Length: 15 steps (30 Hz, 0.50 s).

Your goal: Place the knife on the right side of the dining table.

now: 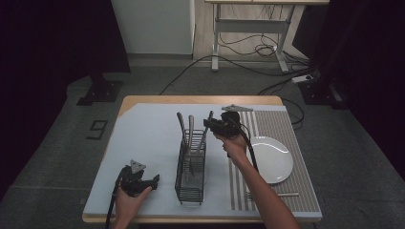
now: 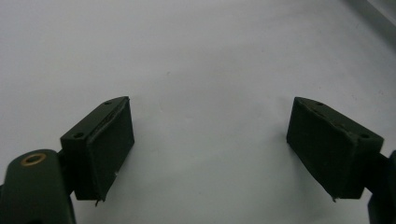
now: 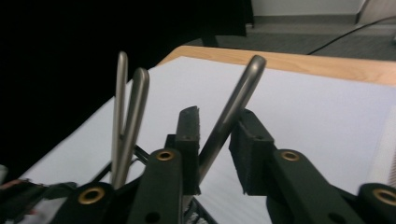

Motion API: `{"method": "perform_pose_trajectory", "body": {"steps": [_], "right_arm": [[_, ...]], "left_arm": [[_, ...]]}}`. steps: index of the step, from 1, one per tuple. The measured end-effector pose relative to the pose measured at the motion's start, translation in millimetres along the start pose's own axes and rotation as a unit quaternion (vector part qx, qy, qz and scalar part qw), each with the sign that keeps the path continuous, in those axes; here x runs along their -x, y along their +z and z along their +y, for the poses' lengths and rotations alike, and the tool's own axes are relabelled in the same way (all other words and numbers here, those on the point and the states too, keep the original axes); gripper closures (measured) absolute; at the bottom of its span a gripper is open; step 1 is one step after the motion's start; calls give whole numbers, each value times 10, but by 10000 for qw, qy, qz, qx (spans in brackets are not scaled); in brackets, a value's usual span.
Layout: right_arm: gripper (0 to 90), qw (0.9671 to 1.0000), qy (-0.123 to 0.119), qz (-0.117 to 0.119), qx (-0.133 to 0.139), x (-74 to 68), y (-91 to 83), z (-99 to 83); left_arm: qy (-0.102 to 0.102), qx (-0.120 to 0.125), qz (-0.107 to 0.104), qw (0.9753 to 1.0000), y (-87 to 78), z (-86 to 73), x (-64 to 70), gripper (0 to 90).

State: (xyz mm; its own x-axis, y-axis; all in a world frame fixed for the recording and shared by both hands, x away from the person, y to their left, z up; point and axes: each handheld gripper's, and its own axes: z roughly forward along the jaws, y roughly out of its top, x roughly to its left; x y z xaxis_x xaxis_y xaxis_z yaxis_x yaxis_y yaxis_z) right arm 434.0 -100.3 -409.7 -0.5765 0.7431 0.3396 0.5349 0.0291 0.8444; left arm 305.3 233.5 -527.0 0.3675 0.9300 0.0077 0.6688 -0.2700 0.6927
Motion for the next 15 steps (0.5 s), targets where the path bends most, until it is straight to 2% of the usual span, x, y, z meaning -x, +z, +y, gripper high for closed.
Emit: {"method": "perform_pose_trajectory", "body": {"steps": [4,8,11,13,15], "right_arm": [[780,9994,263,171,160,36,-47,43],[812,9971,496,408,407,85,-115,107],[833,9956,558,552,511,85,-162,142],[837,9950,513,605,600,63,-206,166],[837,9954,454,565,633,49,-223,174]], "left_arm": [[4,-2,-1,10000,-1,-1,0,145],[0,-3,-4,10000,-1,-1,0,145],[1,-4,-4,10000,-1,0,-1,145],[12,-18,-6,10000,-3,0,-3,145],[13,-19,-6,10000,-3,0,-3,144]]}}
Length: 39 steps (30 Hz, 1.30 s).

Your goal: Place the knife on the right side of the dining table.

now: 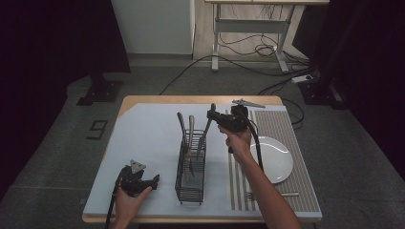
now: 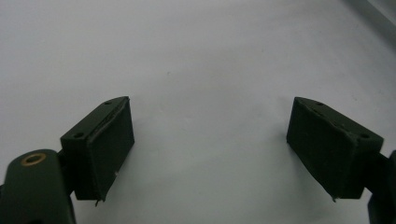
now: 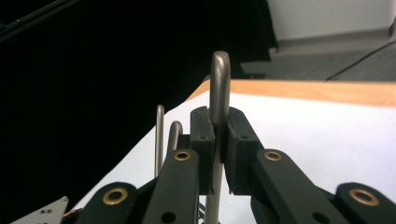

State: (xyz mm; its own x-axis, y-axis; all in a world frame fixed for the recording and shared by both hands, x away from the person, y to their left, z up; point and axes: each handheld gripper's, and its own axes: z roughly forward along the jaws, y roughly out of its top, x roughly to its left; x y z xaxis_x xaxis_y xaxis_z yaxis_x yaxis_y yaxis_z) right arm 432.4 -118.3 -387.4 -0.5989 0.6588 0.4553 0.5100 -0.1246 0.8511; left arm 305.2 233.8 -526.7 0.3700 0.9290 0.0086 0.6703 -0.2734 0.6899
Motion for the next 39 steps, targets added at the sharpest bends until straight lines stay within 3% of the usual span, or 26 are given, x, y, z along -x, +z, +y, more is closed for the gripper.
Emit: {"method": "perform_pose_trajectory", "body": {"steps": [13,18,21,26,29,39], "right_arm": [[838,9974,-71,215,689,-95,-425,201],[838,9936,-112,266,1096,-119,-742,359],[838,9918,-12,289,1248,-90,-885,434],[838,9910,-7,207,1320,-32,-1009,470],[838,9911,62,8,1332,89,-1101,450],[838,9933,114,-461,1049,406,-991,175]], "left_arm": [[-6,14,4,10000,3,-1,1,144],[-7,7,2,10000,4,1,0,144],[-7,8,1,10000,4,1,0,144],[-11,7,-2,10000,4,1,-1,143],[-13,6,-2,10000,4,2,-1,143],[-11,4,-1,10000,4,1,-1,143]]}}
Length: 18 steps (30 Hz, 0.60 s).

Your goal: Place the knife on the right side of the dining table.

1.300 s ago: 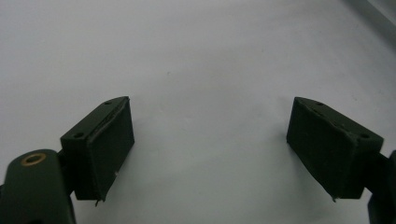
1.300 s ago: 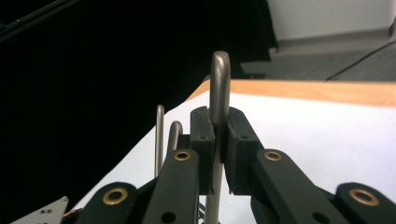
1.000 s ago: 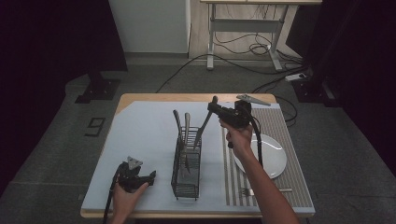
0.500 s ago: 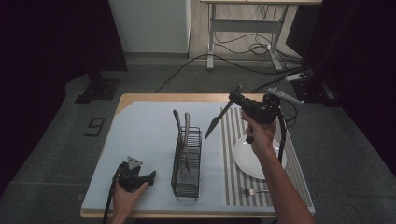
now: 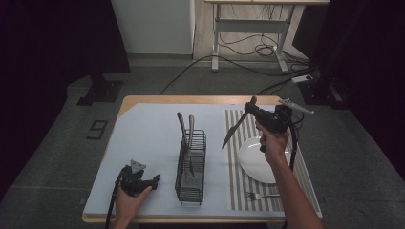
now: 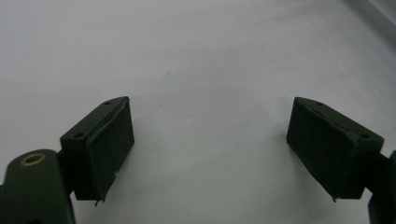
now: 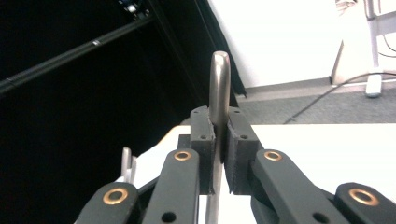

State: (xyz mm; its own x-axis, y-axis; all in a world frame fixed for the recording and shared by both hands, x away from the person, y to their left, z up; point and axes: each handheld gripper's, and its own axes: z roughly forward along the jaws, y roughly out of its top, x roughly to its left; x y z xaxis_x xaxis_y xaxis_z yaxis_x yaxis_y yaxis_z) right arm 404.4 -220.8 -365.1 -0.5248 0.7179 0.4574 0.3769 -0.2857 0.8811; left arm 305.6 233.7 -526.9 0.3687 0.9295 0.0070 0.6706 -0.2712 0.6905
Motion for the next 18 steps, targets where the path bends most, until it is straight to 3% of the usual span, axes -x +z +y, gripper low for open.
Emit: {"method": "perform_pose_trajectory", "body": {"steps": [10,18], "right_arm": [[837,9991,-103,-365,-178,205,156,-179],[837,9981,-137,-576,-148,303,241,-227]], "left_arm": [[-7,0,-1,10000,1,1,0,143],[-5,-1,-5,10000,1,1,-1,143]]}}
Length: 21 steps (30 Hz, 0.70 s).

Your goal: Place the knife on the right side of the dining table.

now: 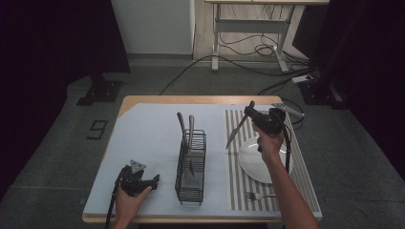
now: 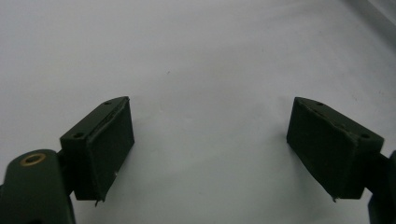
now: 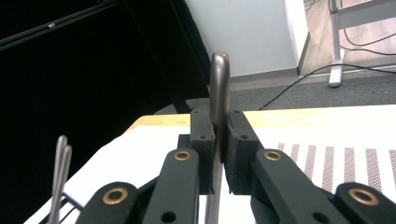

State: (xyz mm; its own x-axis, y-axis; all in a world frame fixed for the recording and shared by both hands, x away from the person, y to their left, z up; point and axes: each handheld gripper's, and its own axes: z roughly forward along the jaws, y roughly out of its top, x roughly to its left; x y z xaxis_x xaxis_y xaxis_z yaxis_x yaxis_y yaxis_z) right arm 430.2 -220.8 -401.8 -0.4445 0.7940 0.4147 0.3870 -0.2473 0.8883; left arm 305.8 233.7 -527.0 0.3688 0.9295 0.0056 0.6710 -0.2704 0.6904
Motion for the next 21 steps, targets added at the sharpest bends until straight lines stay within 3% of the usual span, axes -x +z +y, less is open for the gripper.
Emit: {"method": "perform_pose_trajectory", "body": {"steps": [5,15,21], "right_arm": [[837,9998,-15,-133,113,68,67,-8],[837,9979,319,-440,341,355,151,7],[837,9972,361,-493,430,400,133,24]], "left_arm": [[-1,0,-1,10000,0,0,0,143],[0,2,0,10000,0,0,0,143],[3,2,1,10000,0,0,1,143]]}}
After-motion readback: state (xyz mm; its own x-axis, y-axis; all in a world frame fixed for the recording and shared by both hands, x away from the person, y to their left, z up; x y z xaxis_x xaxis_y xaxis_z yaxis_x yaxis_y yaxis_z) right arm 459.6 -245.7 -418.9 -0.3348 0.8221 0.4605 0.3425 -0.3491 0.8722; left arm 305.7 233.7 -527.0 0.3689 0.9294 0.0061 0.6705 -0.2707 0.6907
